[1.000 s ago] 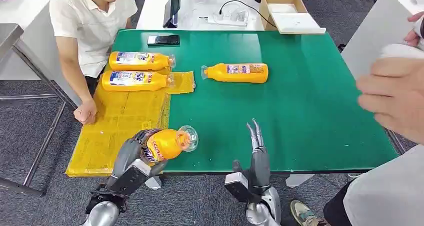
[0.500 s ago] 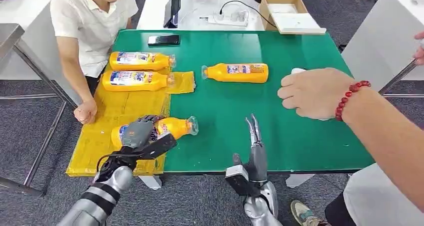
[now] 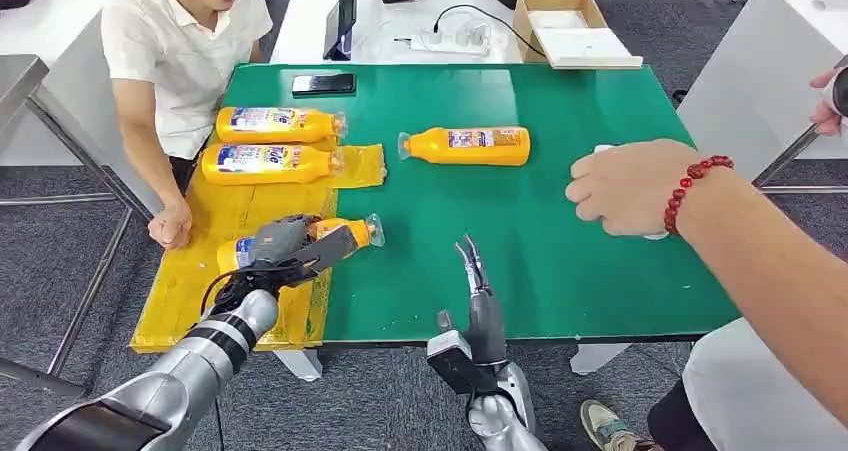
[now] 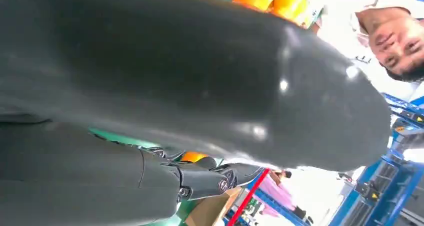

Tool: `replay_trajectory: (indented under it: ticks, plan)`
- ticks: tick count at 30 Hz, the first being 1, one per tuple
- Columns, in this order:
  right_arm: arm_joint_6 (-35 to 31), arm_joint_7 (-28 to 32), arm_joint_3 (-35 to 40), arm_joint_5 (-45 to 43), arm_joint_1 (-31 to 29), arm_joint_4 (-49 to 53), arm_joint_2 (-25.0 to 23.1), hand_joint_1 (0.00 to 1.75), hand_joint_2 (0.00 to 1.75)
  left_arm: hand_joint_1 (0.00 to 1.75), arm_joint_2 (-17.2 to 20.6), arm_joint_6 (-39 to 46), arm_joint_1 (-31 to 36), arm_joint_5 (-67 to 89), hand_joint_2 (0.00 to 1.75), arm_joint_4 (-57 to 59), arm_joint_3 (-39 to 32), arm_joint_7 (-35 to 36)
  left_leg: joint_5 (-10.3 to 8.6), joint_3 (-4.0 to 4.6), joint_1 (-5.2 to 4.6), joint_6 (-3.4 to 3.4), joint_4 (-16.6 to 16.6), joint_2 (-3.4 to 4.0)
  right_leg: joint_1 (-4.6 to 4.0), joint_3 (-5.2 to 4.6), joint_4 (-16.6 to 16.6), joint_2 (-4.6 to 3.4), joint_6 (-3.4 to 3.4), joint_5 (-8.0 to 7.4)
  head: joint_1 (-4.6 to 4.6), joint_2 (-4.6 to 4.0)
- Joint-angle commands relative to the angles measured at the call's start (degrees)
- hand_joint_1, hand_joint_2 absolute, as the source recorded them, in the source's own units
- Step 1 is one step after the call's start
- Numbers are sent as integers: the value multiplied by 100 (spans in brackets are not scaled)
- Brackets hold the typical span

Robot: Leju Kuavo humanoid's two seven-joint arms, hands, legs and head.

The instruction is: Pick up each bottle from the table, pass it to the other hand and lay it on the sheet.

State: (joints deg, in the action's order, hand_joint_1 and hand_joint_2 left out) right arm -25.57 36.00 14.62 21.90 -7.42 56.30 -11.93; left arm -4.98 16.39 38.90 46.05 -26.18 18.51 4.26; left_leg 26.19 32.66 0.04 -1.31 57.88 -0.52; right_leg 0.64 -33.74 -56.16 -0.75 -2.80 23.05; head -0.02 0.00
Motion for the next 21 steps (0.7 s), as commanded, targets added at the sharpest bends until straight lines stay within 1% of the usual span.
replay_trajectory:
  ticks: [1,2,3,4,5,7,8,9,10,11,12,13,14,15,17,19,20,21]
  plan:
    - [-65,1,14,-125,-228,-831,108,0,0,58,-21,-502,-109,50,175,923,-249,87,-8,-23,3,15,-29,30,-6,13,25,-14,19,-13,0,-2]
    - [-65,1,14,-125,-228,-831,108,0,0,58,-21,-502,-109,50,175,923,-249,87,-1,-26,-1,8,-17,24,0,15,9,-16,9,-4,0,-2]
    - [-58,8,-1,-140,-234,-852,104,0,0,14,-27,-584,-118,33,175,909,-259,55,-2,-28,2,10,-21,26,-4,17,14,-15,12,-7,2,0]
    - [-54,19,-10,-146,-240,-863,100,0,0,9,-27,-651,-123,38,175,894,-248,26,0,-31,-2,6,-16,24,1,17,4,-16,8,-3,2,-2]
    - [-62,32,-22,-143,-251,-883,96,0,0,0,-45,-789,-135,-21,175,859,-284,-43,-2,-30,-3,9,-20,28,1,15,6,-18,11,-5,0,0]
    - [-37,62,-48,-154,-277,-934,94,0,0,0,-57,-1075,-156,-138,175,744,-322,-309,-3,-27,1,9,-19,30,-2,14,8,-19,12,-8,-4,0]
    - [-39,73,-54,-147,-282,-953,93,0,0,0,-71,-989,-160,-120,175,680,-293,-404,-1,-28,-3,5,-13,15,2,17,-1,-9,6,0,2,0]
    - [-39,74,-55,-147,-283,-955,94,0,0,0,-83,-996,-148,-120,175,674,-290,-401,-5,-31,-2,9,-22,20,0,18,7,-10,11,-5,-2,-2]
    - [-61,72,-89,-150,-253,-933,89,0,0,0,-127,-697,-197,-83,175,498,-244,-611,-3,-28,-3,7,-15,16,2,18,1,-9,9,-2,2,0]
    - [-66,69,-128,-160,-176,-842,95,0,0,0,-192,-388,-319,-69,175,214,-168,-971,-2,-28,-2,6,-11,12,1,23,0,-8,7,-1,0,-2]
    - [-50,69,-150,-177,-132,-793,99,0,0,0,-204,-205,-372,143,175,62,40,-1017,-3,-31,-1,6,-15,12,0,26,5,-5,9,-2,0,0]
    - [-19,58,-181,-198,-87,-733,101,0,0,0,-227,-230,-439,258,175,-115,195,-1006,-3,-31,-5,4,-14,5,3,26,1,0,7,1,2,0]
    - [1,57,-186,-186,-57,-705,115,0,0,0,-253,-309,-503,276,175,-298,269,-970,-6,-28,-3,6,-17,8,1,25,8,2,10,-3,0,-2]
    - [1,57,-186,-186,-57,-705,115,0,0,0,-253,-309,-503,276,175,-298,269,-970,-2,-23,-6,4,-7,-1,4,21,-4,5,6,3,0,0]
    - [32,53,-218,-175,-26,-676,103,0,0,0,-248,-302,-600,353,175,-655,474,-958,-6,-17,-8,3,-7,-18,5,19,-1,19,7,4,2,0]
    - [43,47,-251,-182,-6,-658,90,0,0,0,-241,-56,-650,444,175,-881,611,-994,-7,-13,-11,4,-7,-29,8,17,-1,23,7,3,2,0]
    - [42,41,-272,-194,23,-631,88,0,0,0,-267,122,-741,388,175,-1116,616,-1129,-6,-9,-11,5,-7,-34,8,17,0,26,9,4,2,-2]
    - [48,43,-273,-197,54,-598,96,0,0,0,-261,79,-814,377,175,-1300,668,-1091,-5,-7,-12,3,-4,-32,9,15,-2,23,8,5,2,0]
